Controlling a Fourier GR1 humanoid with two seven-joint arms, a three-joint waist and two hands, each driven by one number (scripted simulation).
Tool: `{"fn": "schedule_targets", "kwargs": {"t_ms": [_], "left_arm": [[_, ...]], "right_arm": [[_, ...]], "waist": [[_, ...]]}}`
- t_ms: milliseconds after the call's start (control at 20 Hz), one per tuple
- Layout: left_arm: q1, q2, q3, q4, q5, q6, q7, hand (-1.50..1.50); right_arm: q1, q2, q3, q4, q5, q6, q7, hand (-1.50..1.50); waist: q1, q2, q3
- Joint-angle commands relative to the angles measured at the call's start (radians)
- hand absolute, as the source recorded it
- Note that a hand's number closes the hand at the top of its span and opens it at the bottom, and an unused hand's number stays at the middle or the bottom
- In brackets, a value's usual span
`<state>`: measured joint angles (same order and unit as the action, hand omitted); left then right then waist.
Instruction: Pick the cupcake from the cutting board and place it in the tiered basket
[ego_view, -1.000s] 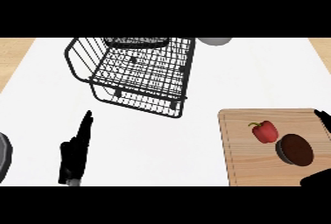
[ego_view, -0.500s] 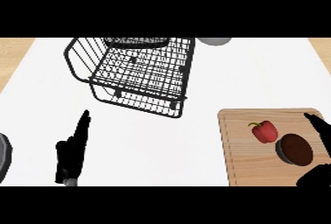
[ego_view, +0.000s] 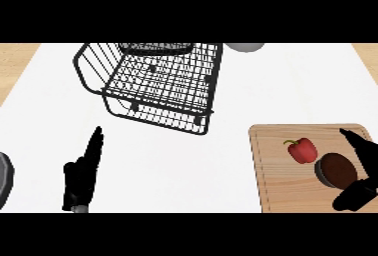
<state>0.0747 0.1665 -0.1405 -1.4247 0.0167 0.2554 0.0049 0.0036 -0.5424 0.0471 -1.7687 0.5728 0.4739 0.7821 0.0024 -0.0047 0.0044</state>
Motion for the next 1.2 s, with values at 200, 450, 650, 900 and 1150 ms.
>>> {"fn": "schedule_targets", "kwargs": {"t_ms": [200,450,650,900,1150], "left_arm": [[0.02,-0.02,0.003,0.019,-0.023,-0.018,0.023,0.0],[0.023,-0.032,0.012,0.025,-0.032,-0.015,0.027,0.0],[0.013,-0.033,0.033,0.057,-0.027,-0.047,-0.021,0.0],[0.049,-0.033,0.02,-0.052,-0.055,-0.03,0.062,0.0],[0.02,-0.086,0.007,0.032,-0.088,-0.003,0.004,0.0]], "right_arm": [[-0.051,0.053,-0.033,0.098,0.02,0.062,-0.013,-1.5],[-0.013,0.061,-0.049,0.167,0.064,0.019,-0.095,-1.5],[-0.027,0.1,-0.045,0.124,0.074,0.069,-0.031,-1.5],[0.042,0.084,-0.071,0.199,0.122,0.002,-0.19,1.5],[-0.029,0.108,-0.068,0.247,0.138,-0.027,-0.263,1.5]], "waist": [[0.001,0.005,-0.004],[0.001,0.005,-0.004],[-0.002,0.005,-0.004],[-0.001,0.004,-0.004],[-0.001,0.005,-0.004]]}}
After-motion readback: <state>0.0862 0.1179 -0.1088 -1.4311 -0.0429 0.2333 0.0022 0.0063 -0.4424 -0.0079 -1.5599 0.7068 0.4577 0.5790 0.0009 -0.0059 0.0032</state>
